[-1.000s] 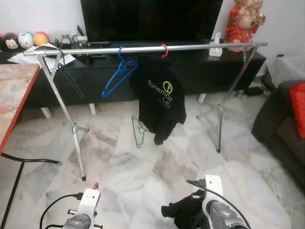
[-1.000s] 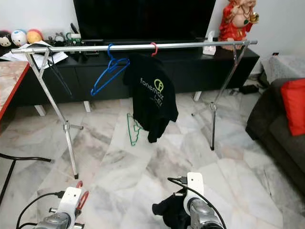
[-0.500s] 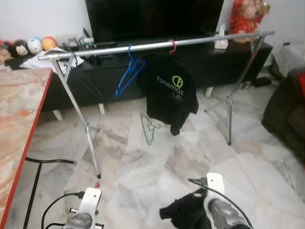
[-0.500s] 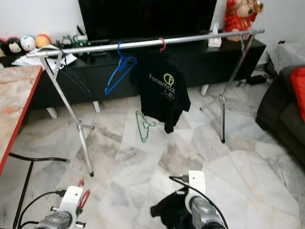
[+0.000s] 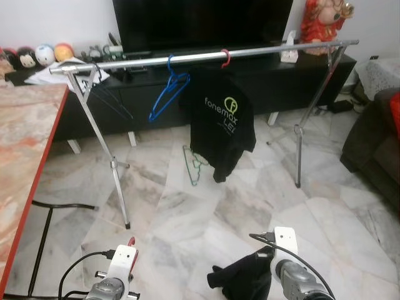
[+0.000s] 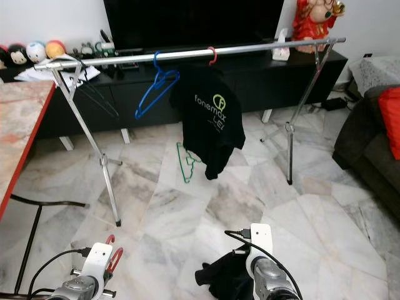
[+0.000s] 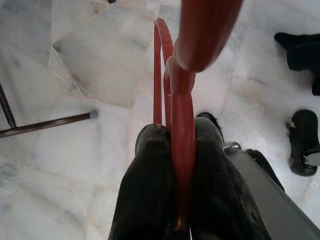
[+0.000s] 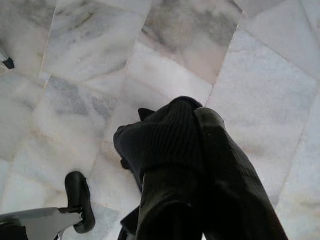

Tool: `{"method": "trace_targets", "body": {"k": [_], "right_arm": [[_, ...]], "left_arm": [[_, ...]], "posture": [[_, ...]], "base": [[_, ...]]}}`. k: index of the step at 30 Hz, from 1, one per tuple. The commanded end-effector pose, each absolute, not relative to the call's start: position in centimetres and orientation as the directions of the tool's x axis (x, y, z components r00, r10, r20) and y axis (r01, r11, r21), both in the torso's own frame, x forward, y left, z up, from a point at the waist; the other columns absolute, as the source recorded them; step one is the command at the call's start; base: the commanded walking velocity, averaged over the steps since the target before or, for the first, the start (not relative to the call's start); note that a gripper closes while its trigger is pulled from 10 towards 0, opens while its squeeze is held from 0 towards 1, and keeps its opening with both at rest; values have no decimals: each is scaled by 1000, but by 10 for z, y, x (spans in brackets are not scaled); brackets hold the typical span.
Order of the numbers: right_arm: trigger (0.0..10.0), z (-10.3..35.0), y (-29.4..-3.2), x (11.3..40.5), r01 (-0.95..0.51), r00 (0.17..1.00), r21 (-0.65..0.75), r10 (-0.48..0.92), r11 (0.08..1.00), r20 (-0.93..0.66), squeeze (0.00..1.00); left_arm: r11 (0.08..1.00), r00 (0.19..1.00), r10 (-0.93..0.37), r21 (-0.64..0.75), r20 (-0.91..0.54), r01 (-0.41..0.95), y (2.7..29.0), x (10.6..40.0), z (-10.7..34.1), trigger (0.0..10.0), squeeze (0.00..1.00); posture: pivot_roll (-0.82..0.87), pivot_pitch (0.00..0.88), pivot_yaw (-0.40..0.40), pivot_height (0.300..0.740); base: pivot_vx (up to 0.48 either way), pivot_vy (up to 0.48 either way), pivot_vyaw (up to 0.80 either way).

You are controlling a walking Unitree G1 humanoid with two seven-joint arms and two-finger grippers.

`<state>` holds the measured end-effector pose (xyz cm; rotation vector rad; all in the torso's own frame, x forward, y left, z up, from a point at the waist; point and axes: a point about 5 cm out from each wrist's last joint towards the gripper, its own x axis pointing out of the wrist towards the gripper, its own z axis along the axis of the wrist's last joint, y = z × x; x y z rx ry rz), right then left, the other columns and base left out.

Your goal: Hang hanger

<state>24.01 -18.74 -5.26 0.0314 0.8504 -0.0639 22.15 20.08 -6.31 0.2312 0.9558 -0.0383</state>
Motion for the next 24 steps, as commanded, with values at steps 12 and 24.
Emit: {"method": "trace_targets", "body": {"k": [12,24], "right_arm": [[10000,-50,-187,243,76,671,8,-46,997,-740,0],[10000,-50,-187,244,81,677,9,-48,997,-734,0]], "left_arm": [[971,573,70,187,-817,148,203,219,-64,10000,0],[971,573,69,187,-817,150,203,220,-64,10000,0]], "posture": [[-114,0,-23,740],[-115,0,-22,740]], "base": [[-323,0,0],[-338,0,0]]}}
